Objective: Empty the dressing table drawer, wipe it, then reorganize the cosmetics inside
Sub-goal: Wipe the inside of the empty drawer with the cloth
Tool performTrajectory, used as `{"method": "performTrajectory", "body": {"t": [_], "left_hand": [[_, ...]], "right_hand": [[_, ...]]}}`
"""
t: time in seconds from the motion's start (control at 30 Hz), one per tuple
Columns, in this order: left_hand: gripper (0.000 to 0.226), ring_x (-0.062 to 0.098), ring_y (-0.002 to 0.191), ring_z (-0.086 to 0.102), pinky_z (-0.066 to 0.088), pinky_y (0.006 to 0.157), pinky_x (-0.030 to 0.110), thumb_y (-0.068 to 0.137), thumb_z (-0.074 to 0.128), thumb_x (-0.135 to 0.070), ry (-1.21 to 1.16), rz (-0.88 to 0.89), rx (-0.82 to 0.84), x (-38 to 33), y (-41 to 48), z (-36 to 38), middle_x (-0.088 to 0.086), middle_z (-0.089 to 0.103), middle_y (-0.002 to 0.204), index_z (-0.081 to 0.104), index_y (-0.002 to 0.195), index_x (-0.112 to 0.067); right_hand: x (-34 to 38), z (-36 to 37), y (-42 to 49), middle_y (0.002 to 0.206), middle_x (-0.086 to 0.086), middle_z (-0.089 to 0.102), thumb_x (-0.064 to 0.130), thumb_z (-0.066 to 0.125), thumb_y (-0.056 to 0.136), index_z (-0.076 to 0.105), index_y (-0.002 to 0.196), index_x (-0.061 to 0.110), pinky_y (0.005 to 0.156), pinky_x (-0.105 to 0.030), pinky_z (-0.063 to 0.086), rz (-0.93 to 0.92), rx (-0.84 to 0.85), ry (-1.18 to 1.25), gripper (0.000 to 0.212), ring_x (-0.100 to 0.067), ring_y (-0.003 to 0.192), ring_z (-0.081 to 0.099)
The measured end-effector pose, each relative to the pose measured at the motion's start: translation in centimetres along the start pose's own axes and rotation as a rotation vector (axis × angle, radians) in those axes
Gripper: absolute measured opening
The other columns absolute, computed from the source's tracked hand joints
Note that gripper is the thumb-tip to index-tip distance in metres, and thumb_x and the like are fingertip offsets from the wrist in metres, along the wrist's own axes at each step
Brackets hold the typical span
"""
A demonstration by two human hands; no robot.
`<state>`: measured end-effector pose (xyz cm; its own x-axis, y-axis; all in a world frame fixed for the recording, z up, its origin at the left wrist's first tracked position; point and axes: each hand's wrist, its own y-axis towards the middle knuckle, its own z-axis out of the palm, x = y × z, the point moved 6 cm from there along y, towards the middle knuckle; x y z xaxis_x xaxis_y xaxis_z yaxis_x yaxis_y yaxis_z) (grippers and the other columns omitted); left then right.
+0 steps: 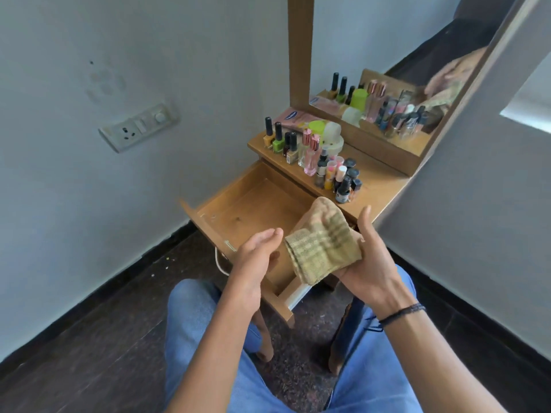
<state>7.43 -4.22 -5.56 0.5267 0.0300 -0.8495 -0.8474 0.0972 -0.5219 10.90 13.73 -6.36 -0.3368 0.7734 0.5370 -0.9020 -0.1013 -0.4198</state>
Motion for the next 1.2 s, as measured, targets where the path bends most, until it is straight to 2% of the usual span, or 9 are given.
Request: {"method": "performTrajectory", "body": {"t": [0.1,0.2,0.3,0.47,0.77,0.87,0.97,1.07,1.2], "left_hand": [[0.044,0.021,0.112,0.069,0.059,0.086,0.036,0.084,0.076,-0.038,-0.173,-0.105,0.104,0.6,-0.9,1.0,0.004,0.075,0.114,0.067,0.123,-0.02],[0.053,0.02,0.108,0.071,0.057,0.081,0.035,0.081,0.077,-0.021,-0.291,-0.113,0.171,0.4,-1.5,1.8,0.007,0.075,0.116,0.06,0.131,-0.022],[0.062,0.022,0.105,0.071,0.056,0.085,0.039,0.078,0.076,-0.001,-0.335,-0.027,0.15,-0.2,-1.5,2.0,0.01,0.074,0.115,0.059,0.133,-0.025],[0.066,0.018,0.107,0.069,0.055,0.084,0.028,0.081,0.07,0.014,-0.127,0.257,0.166,-2.1,-1.8,2.8,0.004,0.075,0.11,0.058,0.131,-0.027],[0.046,0.004,0.109,0.065,0.057,0.093,0.027,0.083,0.08,-0.01,0.473,0.548,0.085,-3.6,-1.6,5.1,-0.014,0.067,0.118,0.07,0.121,-0.033],[0.037,0.001,0.105,0.063,0.053,0.082,0.011,0.084,0.08,-0.011,0.494,0.602,0.056,-4.4,-1.9,5.6,-0.014,0.063,0.114,0.072,0.115,-0.029],[0.032,-0.009,0.107,0.055,0.045,0.081,0.004,0.086,0.078,-0.014,0.471,0.59,0.078,-4.6,-1.8,6.6,-0.017,0.054,0.118,0.071,0.112,-0.032],[0.028,-0.007,0.107,0.058,0.046,0.085,0.012,0.089,0.074,-0.014,0.341,0.491,0.145,-4.3,-1.4,8.1,-0.019,0.064,0.114,0.07,0.109,-0.032],[0.028,0.007,0.105,0.067,0.054,0.087,0.026,0.092,0.071,-0.014,0.219,0.422,0.174,-5.1,-0.2,10.1,-0.01,0.073,0.108,0.067,0.113,-0.031]], "right_hand": [[0.8,0.3,-1.0,0.132,-0.016,0.067,0.026,0.063,0.096,0.071,0.125,0.01,0.099,-0.042,0.053,-0.051,0.007,-0.152,0.035,-0.028,0.116,0.067],[1.6,0.2,-1.3,0.124,-0.019,0.07,-0.006,0.057,0.093,0.064,0.127,0.002,0.084,-0.037,0.061,-0.108,0.002,-0.282,0.036,-0.029,0.108,0.071],[2.8,0.0,-1.6,0.118,-0.017,0.073,-0.015,0.055,0.091,0.067,0.124,0.004,0.085,-0.037,0.062,-0.18,-0.031,-0.347,0.04,-0.028,0.103,0.073],[5.0,-0.6,-2.2,0.11,-0.019,0.075,-0.018,0.064,0.086,0.06,0.129,0.007,0.087,-0.046,0.061,-0.381,-0.159,-0.483,0.049,-0.035,0.101,0.073],[8.0,0.4,-3.9,0.1,-0.002,0.076,0.003,0.08,0.084,0.072,0.097,0.019,0.087,-0.053,0.06,-0.652,-0.268,-0.791,0.022,-0.022,0.097,0.073],[9.2,-0.2,-4.3,0.118,0.014,0.057,0.017,0.087,0.078,0.075,0.092,0.024,0.088,-0.049,0.06,-0.735,-0.354,-0.91,0.019,-0.006,0.106,0.063],[10.1,-1.0,-4.2,0.137,0.019,0.052,0.027,0.088,0.079,0.074,0.088,0.031,0.093,-0.053,0.057,-0.732,-0.321,-0.883,0.017,-0.018,0.121,0.062],[10.7,-1.9,-4.1,0.116,0.003,0.073,0.024,0.086,0.081,0.073,0.09,0.026,0.099,-0.059,0.052,-0.718,-0.297,-0.817,0.016,-0.024,0.11,0.07],[11.6,-2.7,-4.5,0.097,-0.011,0.076,0.016,0.082,0.083,0.071,0.09,0.017,0.086,-0.053,0.06,-0.738,-0.343,-0.703,0.013,-0.028,0.093,0.073]]}}
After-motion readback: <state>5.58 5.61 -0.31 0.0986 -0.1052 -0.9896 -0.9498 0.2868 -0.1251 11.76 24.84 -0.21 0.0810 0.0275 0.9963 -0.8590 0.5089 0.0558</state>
